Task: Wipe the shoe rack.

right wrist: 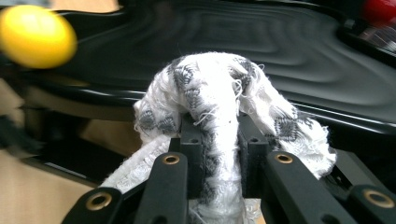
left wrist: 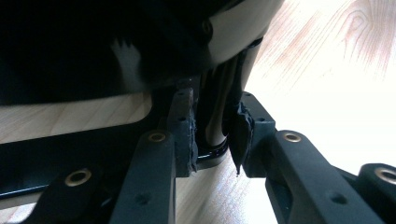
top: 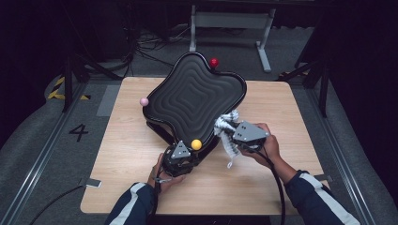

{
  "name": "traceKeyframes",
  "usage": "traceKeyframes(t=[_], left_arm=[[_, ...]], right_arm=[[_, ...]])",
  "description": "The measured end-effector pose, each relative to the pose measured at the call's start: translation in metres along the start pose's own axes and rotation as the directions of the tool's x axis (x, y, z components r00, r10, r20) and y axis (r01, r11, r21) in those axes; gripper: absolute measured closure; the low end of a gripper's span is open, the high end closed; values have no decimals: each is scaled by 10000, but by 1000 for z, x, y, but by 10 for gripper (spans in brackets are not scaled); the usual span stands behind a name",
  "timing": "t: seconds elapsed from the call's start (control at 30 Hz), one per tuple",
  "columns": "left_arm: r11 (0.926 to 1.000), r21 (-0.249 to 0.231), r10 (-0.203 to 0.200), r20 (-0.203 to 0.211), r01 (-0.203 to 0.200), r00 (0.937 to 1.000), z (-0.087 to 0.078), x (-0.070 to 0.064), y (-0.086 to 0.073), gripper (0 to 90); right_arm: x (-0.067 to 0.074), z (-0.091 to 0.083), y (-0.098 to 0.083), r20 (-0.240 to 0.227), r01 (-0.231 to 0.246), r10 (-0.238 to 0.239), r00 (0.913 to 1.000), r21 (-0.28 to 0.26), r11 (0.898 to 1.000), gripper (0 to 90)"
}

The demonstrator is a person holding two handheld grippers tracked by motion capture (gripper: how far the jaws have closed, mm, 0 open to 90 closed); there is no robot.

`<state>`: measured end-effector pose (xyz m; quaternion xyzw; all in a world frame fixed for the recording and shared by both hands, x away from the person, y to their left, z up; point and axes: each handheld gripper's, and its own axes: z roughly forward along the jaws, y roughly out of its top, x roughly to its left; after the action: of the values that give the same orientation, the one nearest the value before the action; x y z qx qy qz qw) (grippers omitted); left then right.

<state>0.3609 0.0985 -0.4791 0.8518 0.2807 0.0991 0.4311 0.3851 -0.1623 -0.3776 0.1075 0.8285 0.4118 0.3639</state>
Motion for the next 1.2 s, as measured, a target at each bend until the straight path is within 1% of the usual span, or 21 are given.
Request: traceKeyframes(t=[0.07,0.13,0.2,0.27,0.3,0.43,0.47,0.5,0.53,0.57,0.6,0.7,0.77,0.87,0.93,1.03,1.07,1.1,1.13,1.17,1.2], left_arm=[[10000,33,3,-17,-2,10000,0,0,0,707],[10000,4,-25,-14,25,10000,0,0,0,707],[10000,-1,-2,-25,2,10000,0,0,0,707],[10000,-1,-5,-26,5,10000,0,0,0,707],[10000,2,-5,-37,5,10000,0,0,0,707],[10000,24,21,-36,-20,10000,0,0,0,707],[9999,39,108,-74,-107,9999,0,0,0,707],[9999,39,108,-74,-107,9999,0,0,0,707],[10000,47,21,-55,-21,10000,0,0,0,707],[9999,70,133,-146,-132,9998,0,-1,0,707],[9999,61,150,-201,-149,9997,0,-2,0,701],[9999,36,116,-169,-116,9998,0,-2,0,690],[9998,51,212,-176,-211,9996,0,-2,0,678],[9994,89,327,-154,-325,9993,0,-3,0,623],[9993,116,354,-204,-351,9992,-1,-3,0,578],[9990,130,432,-250,-428,9988,-1,-2,0,506],[9993,184,316,-299,-311,9991,-1,-3,-1,479],[9991,221,377,-378,-369,9986,-2,-2,-1,462],[9978,441,528,-771,-495,9956,-5,-1,-1,442],[9978,507,480,-889,-436,9949,-6,-1,-2,420],[9976,580,423,-918,-370,9949,-9,1,-3,401]], right_arm=[[9,1,2,-136,126,-127,9998,-11,9999,769],[16,1,2,-415,128,-129,9991,-19,9999,769],[24,0,2,-594,285,-286,9978,-29,9996,768],[27,-1,3,-688,325,-326,9971,-28,9995,768],[30,-1,3,-830,311,-312,9961,-32,9995,768],[45,-1,5,-1459,507,-516,9879,-99,9987,767],[49,0,6,-1653,562,-573,9846,-116,9984,766],[49,0,6,-1653,562,-573,9846,-116,9984,766],[52,1,6,-1790,586,-601,9820,-136,9982,765],[56,2,7,-1917,637,-653,9793,-145,9979,764],[62,4,7,-2040,766,-785,9758,-170,9969,766],[67,6,6,-2202,784,-805,9721,-182,9968,767],[71,7,6,-2261,868,-873,9702,-126,9962,769],[73,8,4,-2373,935,-927,9670,-81,9956,773],[72,7,2,-2481,925,-907,9645,-43,9957,776],[67,2,-4,-2471,746,-716,9663,29,9972,779],[64,0,-6,-2454,689,-654,9672,57,9976,780],[62,-2,-8,-2413,619,-580,9687,87,9980,780],[59,-4,-10,-2387,553,-514,9697,94,9984,780],[56,-7,-12,-2348,474,-442,9710,84,9988,780],[54,-9,-14,-2318,403,-376,9720,71,9992,780]])
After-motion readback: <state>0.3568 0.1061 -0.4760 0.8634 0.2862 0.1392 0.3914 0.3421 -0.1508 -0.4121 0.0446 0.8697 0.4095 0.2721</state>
